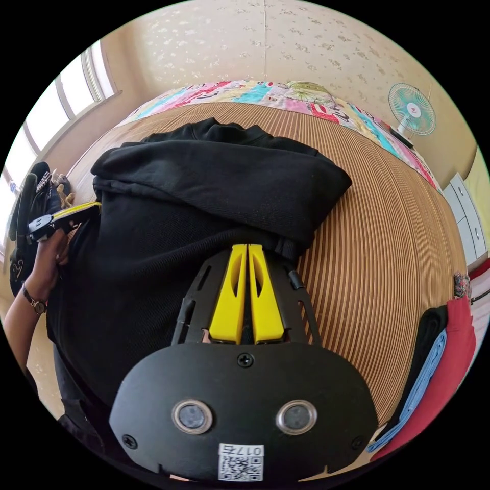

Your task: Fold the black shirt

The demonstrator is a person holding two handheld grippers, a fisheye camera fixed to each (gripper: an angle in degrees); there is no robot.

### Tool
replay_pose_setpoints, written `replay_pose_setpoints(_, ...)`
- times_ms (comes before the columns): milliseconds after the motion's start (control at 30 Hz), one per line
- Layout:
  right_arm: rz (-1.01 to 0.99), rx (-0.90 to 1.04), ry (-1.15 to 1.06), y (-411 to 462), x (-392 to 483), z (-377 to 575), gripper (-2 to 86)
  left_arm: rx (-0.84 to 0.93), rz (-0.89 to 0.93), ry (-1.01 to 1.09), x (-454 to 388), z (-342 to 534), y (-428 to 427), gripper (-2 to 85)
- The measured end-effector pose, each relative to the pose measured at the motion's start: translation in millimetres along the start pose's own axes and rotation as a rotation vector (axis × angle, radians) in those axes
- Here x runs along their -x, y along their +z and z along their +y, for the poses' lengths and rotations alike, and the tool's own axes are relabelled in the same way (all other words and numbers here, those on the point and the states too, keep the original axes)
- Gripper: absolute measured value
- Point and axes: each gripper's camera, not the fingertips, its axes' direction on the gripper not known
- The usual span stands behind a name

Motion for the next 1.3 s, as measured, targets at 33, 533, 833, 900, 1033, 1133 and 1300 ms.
replay_pose_setpoints(33, -0.010, -0.002, 0.005, 0, -2, 0, 0.2, -0.001, 0.000, 0.000, 0, 0, 0, 0.1)
replay_pose_setpoints(533, 0.036, -0.025, -0.016, -10, 19, -4, 0.2, -0.031, 0.260, 0.117, 39, 178, -137, -0.1)
replay_pose_setpoints(833, 0.221, -0.024, -0.094, -28, 64, -18, 0.3, 0.025, 0.152, 0.029, 80, 266, -175, 10.4)
replay_pose_setpoints(900, 0.356, -0.026, -0.154, -30, 90, -20, 0.3, 0.041, 0.222, -0.014, 97, 259, -163, 11.3)
replay_pose_setpoints(1033, 0.559, -0.003, -0.247, -31, 123, -23, 0.2, 0.220, 0.215, -0.037, 112, 238, -125, 10.9)
replay_pose_setpoints(1133, 0.531, -0.053, -0.223, -73, 121, -16, 0.2, 0.256, 0.391, -0.066, 126, 228, -113, 6.3)
replay_pose_setpoints(1300, 0.074, -0.384, -0.016, -253, 42, 72, 0.5, 0.027, 0.797, 0.095, 160, 228, -163, 4.3)
